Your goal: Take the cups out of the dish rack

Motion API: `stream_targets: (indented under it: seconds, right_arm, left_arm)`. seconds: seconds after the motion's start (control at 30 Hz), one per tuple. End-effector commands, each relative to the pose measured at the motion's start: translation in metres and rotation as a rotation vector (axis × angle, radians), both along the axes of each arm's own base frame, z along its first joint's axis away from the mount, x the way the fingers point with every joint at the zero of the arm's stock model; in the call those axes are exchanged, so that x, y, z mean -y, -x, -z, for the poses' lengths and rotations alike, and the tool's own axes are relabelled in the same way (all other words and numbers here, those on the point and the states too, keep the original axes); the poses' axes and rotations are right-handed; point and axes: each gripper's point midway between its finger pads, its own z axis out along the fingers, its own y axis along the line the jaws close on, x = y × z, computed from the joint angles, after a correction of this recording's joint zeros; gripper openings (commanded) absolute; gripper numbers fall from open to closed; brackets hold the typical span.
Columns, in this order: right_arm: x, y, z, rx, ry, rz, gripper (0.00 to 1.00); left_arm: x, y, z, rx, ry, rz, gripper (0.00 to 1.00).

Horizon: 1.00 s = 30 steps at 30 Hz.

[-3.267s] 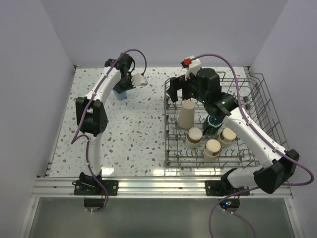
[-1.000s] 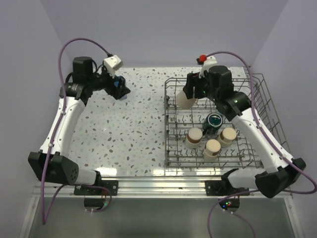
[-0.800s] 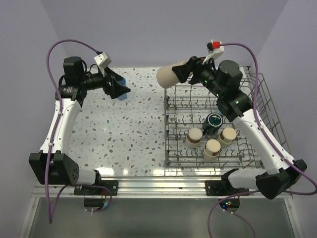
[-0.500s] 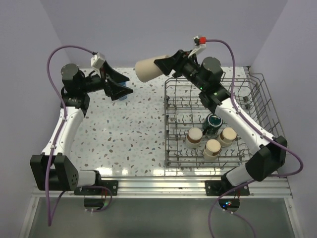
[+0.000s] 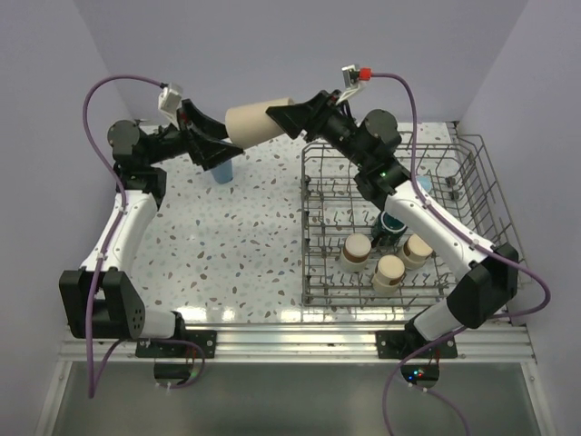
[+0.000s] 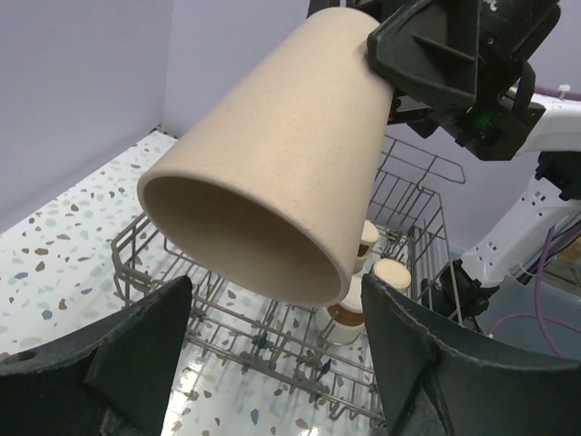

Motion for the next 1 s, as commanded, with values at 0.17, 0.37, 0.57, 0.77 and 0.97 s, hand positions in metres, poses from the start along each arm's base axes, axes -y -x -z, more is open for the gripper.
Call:
stream_targets:
  seconds: [0.17, 0.37, 0.57, 0.77, 0.97]
  right_arm:
    - [-0.015, 0.004, -0.005, 0.015, -0.061, -0.061, 0.12]
    - [-0.025, -0.001, 0.011, -0.022, -0.056, -0.084, 0.12]
    - [-0.024, -0.012, 0.049, -0.102, 0.052, -0.032, 0.61]
    - [0.004, -0.022, 0.080, -0.139, 0.207, 0.118, 0.98]
    - [0.027, -0.017, 0.091, -0.120, 0.312, 0.195, 0.98]
  left_arm:
    - [0.000, 0.011, -0.032, 0.139, 0.023, -0.005, 0.57]
    - [0.000, 0.014, -0.034, 0.148, 0.021, 0.001, 0.09]
    - [-0.006, 0.000, -0.025, 0.106, -0.055, -0.086, 0.00]
    - [-0.057, -0.054, 0.001, 0.157, -0.426, -0.451, 0.00]
    - [-0.107, -0.086, 0.035, 0.158, -0.829, -0.558, 0.00]
